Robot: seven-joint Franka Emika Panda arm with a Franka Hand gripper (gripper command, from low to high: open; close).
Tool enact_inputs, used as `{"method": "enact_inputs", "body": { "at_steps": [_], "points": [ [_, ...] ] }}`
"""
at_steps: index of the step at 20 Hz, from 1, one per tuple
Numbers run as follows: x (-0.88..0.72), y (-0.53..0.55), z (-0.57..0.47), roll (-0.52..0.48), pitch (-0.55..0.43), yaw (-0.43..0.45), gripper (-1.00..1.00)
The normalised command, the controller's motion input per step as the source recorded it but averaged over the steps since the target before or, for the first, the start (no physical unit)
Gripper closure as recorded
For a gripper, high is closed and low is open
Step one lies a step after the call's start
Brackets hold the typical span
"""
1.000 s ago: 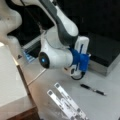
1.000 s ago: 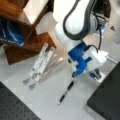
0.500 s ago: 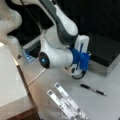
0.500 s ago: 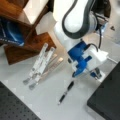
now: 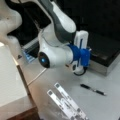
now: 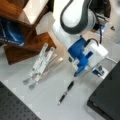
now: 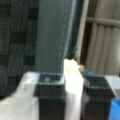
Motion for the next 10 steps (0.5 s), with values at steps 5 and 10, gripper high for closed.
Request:
{"method": "enact_inputs", "body": {
  "at_steps": [5,10],
  "points": [
    [-0.14,0.23,0.15,0.143,-0.149,0.187,1.00],
    [-0.22,0.27,0.24,0.183,-0.142,0.135,1.00]
  ]
}}
